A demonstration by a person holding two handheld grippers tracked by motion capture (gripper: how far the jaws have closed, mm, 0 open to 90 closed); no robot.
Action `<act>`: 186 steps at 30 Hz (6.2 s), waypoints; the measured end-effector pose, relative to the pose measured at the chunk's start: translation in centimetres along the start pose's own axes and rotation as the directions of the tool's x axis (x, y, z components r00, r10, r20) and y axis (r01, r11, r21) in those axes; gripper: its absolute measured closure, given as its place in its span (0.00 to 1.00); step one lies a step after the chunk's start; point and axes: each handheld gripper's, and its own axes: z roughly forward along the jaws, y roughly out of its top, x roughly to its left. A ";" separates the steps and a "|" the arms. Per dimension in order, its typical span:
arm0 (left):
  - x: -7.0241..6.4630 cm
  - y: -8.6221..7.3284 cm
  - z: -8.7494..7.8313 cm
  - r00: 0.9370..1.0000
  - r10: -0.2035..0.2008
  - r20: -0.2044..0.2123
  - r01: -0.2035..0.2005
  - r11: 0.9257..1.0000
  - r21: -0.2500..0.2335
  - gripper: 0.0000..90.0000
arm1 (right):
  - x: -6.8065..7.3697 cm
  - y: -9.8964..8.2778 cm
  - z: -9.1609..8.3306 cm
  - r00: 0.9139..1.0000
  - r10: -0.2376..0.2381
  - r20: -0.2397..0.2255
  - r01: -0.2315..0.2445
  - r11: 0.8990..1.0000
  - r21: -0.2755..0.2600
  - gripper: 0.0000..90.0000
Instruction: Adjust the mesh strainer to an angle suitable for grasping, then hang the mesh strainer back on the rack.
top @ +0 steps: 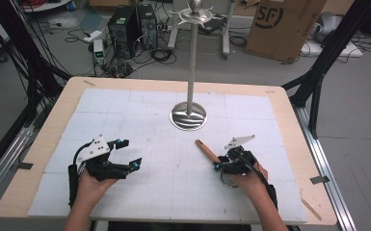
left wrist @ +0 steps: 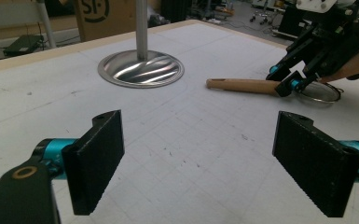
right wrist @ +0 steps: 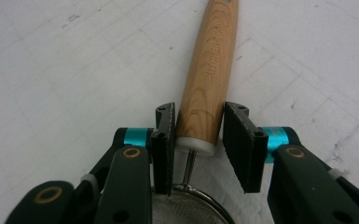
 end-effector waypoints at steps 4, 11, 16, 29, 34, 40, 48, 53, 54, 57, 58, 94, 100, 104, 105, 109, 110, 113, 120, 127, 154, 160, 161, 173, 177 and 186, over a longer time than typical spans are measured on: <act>-0.1 0.0 0.0 1.000 0.000 0.000 0.000 1.000 0.002 0.19 | 0.4 0.1 0.0 0.999 -0.035 -0.010 0.035 0.999 0.008 0.74; 0.0 0.0 0.0 1.000 -0.002 -0.002 0.002 1.000 -0.001 0.19 | 1.0 0.3 -0.2 0.997 -0.075 -0.036 0.076 0.997 0.025 0.75; 0.0 0.0 -0.1 1.000 0.000 -0.002 0.000 1.000 0.001 0.19 | 1.0 0.3 -0.3 0.997 -0.052 -0.053 0.053 0.998 0.022 0.71; 0.1 0.0 -0.2 1.000 -0.004 -0.002 0.004 1.000 0.002 0.19 | 1.9 0.8 0.2 0.991 -0.106 -0.080 0.111 0.991 0.070 0.69; 0.1 0.0 -0.2 1.000 -0.004 -0.001 0.004 1.000 0.002 0.19 | 2.3 1.0 0.2 0.988 -0.132 -0.081 0.139 0.986 0.094 0.69; 0.1 0.0 -0.2 1.000 -0.005 -0.003 0.005 1.000 0.003 0.19 | 2.2 1.5 0.3 0.986 -0.151 -0.075 0.160 0.977 0.140 0.71; 0.1 0.0 -0.1 1.000 -0.004 0.000 0.004 1.000 0.006 0.19 | 2.4 2.3 0.6 0.981 -0.180 -0.070 0.190 0.961 0.200 0.72; 0.1 0.0 0.0 1.000 -0.005 0.002 0.005 1.000 0.007 0.19 | 3.1 3.2 0.9 0.971 -0.230 -0.061 0.238 0.935 0.262 0.74; 0.0 0.0 -0.1 1.000 -0.007 0.001 0.007 1.000 0.006 0.19 | 3.2 3.3 0.9 0.970 -0.238 -0.056 0.244 0.931 0.272 0.75; 0.0 0.0 0.0 1.000 -0.007 0.001 0.007 1.000 0.005 0.19 | 3.3 3.3 0.9 0.970 -0.240 -0.051 0.244 0.928 0.280 0.75; 0.0 0.0 -0.1 1.000 -0.007 0.001 0.007 1.000 0.006 0.19 | 3.3 3.3 0.9 0.970 -0.238 -0.051 0.243 0.930 0.275 0.75; 0.3 0.0 0.0 1.000 -0.011 0.011 0.011 1.000 -0.004 0.19 | 1.3 3.2 -4.4 0.982 -0.191 -0.014 0.187 0.975 -0.123 0.76; 0.7 0.0 0.2 1.000 -0.020 0.005 0.020 1.000 -0.017 0.19 | 0.5 3.0 -5.2 0.986 -0.166 -0.008 0.163 0.973 -0.161 0.76; 0.6 0.0 0.3 1.000 -0.021 -0.001 0.021 0.999 -0.024 0.19 | 0.2 2.8 -5.7 0.989 -0.147 -0.001 0.144 0.970 -0.197 0.76; 0.6 0.1 0.3 1.000 -0.020 0.004 0.020 1.000 -0.022 0.19 | 0.2 2.7 -5.8 0.990 -0.144 0.001 0.141 0.968 -0.205 0.76; 0.5 0.1 0.4 1.000 -0.014 0.005 0.015 1.000 -0.014 0.19 | 0.1 2.5 -6.0 0.991 -0.133 -0.001 0.129 0.965 -0.230 0.76; 0.5 0.1 0.4 1.000 -0.014 0.004 0.014 1.000 -0.015 0.19 | 0.0 2.4 -6.1 0.992 -0.129 0.000 0.126 0.964 -0.233 0.76; 0.6 0.1 0.3 1.000 -0.018 0.001 0.018 1.000 -0.019 0.19 | -0.2 2.4 -6.3 0.993 -0.121 -0.006 0.116 0.960 -0.256 0.76; 0.6 0.1 0.2 1.000 -0.023 0.000 0.023 0.999 -0.025 0.19 | -0.6 2.6 -7.3 0.993 -0.118 -0.023 0.105 0.941 -0.321 0.76; 0.7 0.1 0.3 1.000 -0.026 0.001 0.026 0.999 -0.020 0.19 | -0.6 3.6 -8.5 0.991 -0.136 -0.018 0.120 0.925 -0.359 0.76; 0.3 0.1 0.2 1.000 -0.012 -0.001 0.012 1.000 -0.007 0.19 | -2.1 10.6 -13.9 0.989 -0.144 0.044 0.145 0.843 -0.518 0.76; 0.3 0.1 0.2 1.000 -0.011 -0.002 0.011 1.000 -0.003 0.19 | -2.7 12.0 -14.7 0.990 -0.133 0.055 0.141 0.830 -0.540 0.76; 0.3 0.1 0.2 1.000 -0.011 -0.002 0.011 1.000 -0.003 0.19 | -2.7 12.2 -14.7 0.990 -0.133 0.056 0.142 0.829 -0.541 0.76; 0.4 0.0 0.3 1.000 -0.015 0.003 0.015 1.000 0.002 0.19 | -3.2 15.1 -16.0 0.985 -0.150 0.086 0.173 0.828 -0.533 0.76; 0.3 0.1 0.2 1.000 -0.012 0.002 0.012 1.000 0.001 0.19 | -3.6 15.9 -16.3 0.984 -0.153 0.093 0.179 0.834 -0.522 0.76; 0.3 0.0 0.3 1.000 -0.010 -0.001 0.010 1.000 0.003 0.19 | -3.9 17.8 -16.9 0.980 -0.165 0.114 0.201 0.838 -0.507 0.76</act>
